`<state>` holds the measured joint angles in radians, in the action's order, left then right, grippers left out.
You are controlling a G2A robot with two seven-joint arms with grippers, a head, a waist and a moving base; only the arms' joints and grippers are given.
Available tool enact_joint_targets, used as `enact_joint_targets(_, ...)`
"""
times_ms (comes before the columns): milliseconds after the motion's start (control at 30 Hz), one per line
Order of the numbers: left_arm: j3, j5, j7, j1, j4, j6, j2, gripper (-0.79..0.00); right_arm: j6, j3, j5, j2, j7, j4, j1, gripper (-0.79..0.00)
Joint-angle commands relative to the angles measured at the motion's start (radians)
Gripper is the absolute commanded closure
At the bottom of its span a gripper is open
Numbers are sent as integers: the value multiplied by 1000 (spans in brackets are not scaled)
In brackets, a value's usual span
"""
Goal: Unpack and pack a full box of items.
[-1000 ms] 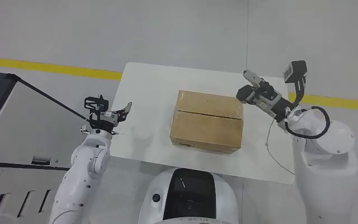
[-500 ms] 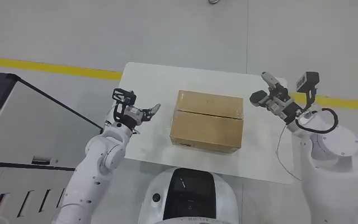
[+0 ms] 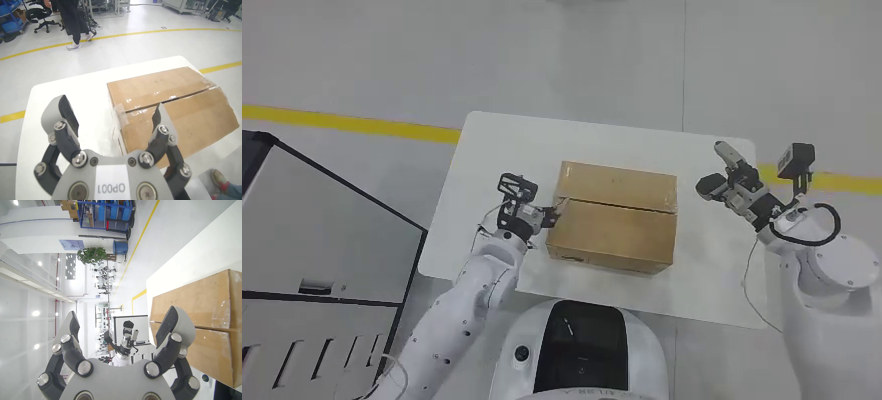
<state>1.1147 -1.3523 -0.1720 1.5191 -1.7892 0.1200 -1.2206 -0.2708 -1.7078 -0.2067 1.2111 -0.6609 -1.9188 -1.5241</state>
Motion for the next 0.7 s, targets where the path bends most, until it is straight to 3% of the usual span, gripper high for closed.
enact_joint_targets(0, -18, -26, 8, -18, 32, 17, -5, -785, 3, -5, 2, -2, -3, -4, -8, -785)
enact_joint_targets(367, -84, -86, -16, -163, 210, 95, -39, -785, 5, 6, 3, -9, 9, -29, -36, -785)
enact_joint_targets(667, -89, -129, -60, -168, 239, 127, -49, -785, 8, 3, 6, -17, 1, -21, -42, -785)
